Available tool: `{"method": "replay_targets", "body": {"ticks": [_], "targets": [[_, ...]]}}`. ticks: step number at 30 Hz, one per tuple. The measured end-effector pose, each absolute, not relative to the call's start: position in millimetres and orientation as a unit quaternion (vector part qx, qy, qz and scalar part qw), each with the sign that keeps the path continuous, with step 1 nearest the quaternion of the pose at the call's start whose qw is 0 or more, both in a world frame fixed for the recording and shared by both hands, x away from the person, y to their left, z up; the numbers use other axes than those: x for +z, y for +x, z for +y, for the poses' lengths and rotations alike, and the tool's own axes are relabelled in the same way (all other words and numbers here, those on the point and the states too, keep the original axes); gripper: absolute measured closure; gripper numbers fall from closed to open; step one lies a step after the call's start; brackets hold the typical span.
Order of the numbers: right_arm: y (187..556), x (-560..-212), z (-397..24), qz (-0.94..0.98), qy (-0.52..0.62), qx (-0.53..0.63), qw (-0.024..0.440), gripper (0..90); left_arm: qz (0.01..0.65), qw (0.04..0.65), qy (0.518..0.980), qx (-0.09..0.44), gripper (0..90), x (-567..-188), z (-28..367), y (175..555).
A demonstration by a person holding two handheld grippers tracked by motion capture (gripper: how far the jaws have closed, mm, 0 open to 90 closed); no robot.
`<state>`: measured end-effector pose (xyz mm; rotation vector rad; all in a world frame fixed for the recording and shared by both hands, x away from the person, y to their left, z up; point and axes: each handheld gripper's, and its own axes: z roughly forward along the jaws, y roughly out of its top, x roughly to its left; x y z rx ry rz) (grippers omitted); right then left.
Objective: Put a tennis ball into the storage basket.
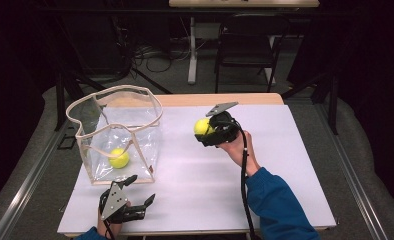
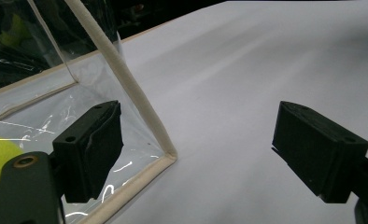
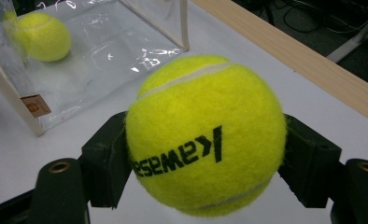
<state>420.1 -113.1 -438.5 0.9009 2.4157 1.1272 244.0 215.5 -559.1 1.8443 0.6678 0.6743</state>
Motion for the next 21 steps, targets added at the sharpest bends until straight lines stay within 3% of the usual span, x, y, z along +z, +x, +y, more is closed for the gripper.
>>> {"method": "replay_targets", "body": {"ticks": [21], "targets": [[424,-426,-99,0.855,0.296,0.393,0.163,26.4,0.276,0.51,0.766,0.279,15.9,-559,215,244]]}}
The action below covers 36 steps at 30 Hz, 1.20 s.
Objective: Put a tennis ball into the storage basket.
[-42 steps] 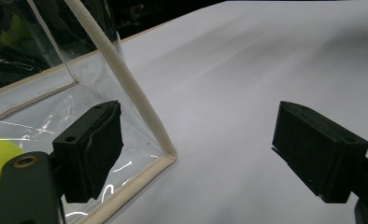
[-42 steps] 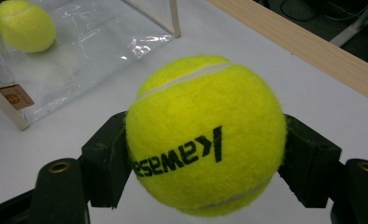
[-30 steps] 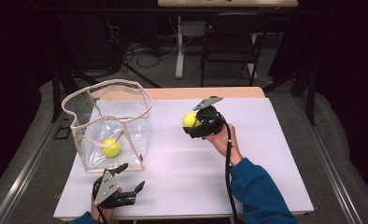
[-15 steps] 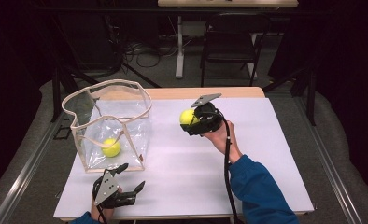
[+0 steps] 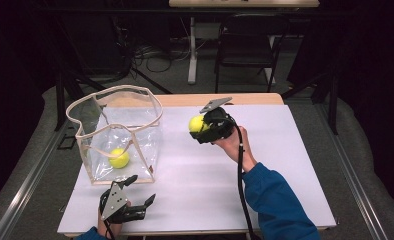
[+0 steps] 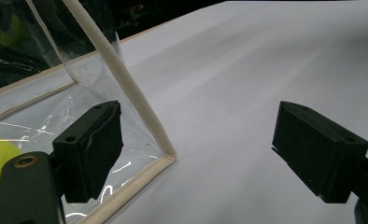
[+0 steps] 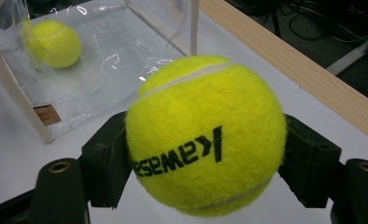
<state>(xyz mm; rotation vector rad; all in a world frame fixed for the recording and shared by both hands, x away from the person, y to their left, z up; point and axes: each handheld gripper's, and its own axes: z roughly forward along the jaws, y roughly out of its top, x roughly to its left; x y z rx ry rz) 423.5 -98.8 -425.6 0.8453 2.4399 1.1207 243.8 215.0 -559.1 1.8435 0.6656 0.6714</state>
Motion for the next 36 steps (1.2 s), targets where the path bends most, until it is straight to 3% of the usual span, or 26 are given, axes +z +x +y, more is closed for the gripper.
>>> {"method": "replay_targets", "body": {"ticks": [36], "targets": [[427,-405,-79,0.86,0.269,0.397,0.176,26.4,0.276,0.509,0.767,0.277,15.9,-559,215,244]]}}
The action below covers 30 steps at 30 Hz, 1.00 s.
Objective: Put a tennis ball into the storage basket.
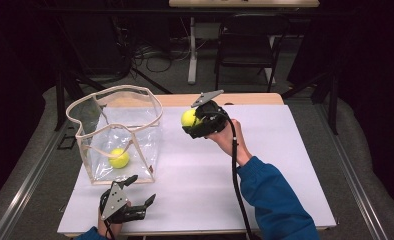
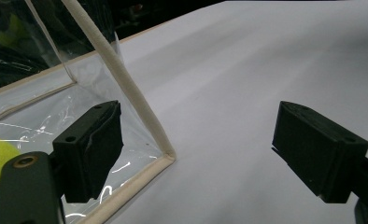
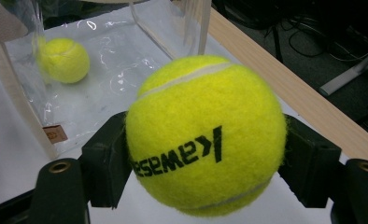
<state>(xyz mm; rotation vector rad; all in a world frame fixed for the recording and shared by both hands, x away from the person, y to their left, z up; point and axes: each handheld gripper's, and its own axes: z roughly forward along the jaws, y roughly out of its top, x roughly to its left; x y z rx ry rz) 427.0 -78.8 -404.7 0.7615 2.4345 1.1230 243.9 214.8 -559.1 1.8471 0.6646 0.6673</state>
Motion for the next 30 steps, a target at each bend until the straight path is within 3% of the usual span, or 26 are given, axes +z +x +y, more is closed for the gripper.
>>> {"method": "replay_targets", "body": {"ticks": [30], "targets": [[427,-393,-63,0.861,0.249,0.401,0.187,26.4,0.277,0.51,0.767,0.274,15.9,-559,215,244]]}}
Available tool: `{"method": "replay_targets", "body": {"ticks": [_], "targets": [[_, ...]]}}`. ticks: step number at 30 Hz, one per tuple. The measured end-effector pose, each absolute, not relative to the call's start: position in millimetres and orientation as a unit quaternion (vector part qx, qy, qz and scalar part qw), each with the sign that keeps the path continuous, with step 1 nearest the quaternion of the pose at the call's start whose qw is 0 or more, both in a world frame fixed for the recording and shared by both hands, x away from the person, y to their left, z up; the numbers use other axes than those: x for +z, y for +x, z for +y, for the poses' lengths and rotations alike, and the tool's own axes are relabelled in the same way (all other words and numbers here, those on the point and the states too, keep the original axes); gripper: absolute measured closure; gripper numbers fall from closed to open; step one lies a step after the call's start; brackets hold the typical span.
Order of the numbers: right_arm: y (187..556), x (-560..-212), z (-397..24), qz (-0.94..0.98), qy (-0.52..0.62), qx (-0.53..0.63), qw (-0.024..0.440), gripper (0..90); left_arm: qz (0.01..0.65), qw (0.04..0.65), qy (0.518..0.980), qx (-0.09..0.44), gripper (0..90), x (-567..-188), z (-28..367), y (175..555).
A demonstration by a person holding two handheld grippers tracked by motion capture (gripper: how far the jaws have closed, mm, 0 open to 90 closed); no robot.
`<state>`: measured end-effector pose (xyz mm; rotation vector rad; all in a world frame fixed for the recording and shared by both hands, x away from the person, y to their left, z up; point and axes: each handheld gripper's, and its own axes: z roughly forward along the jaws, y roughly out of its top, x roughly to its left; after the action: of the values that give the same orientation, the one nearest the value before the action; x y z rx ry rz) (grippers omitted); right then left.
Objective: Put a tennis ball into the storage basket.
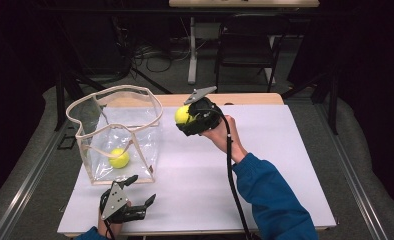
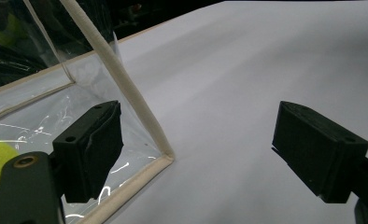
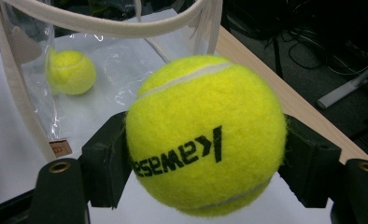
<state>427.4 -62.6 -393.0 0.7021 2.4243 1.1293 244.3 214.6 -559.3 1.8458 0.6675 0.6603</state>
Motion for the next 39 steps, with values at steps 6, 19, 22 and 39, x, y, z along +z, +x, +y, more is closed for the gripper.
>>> {"method": "replay_targets", "body": {"ticks": [6,19,22,39], "targets": [[427,-390,-62,0.86,0.249,0.403,0.192,26.4,0.277,0.51,0.766,0.275,15.9,-559,215,244],[426,-382,-58,0.854,0.242,0.412,0.205,26.5,0.276,0.51,0.767,0.275,15.9,-559,215,244],[426,-379,-56,0.853,0.239,0.416,0.206,26.5,0.276,0.51,0.767,0.275,15.9,-559,215,244],[422,-374,-43,0.858,0.217,0.414,0.212,26.5,0.276,0.513,0.765,0.275,15.9,-559,215,244]]}}
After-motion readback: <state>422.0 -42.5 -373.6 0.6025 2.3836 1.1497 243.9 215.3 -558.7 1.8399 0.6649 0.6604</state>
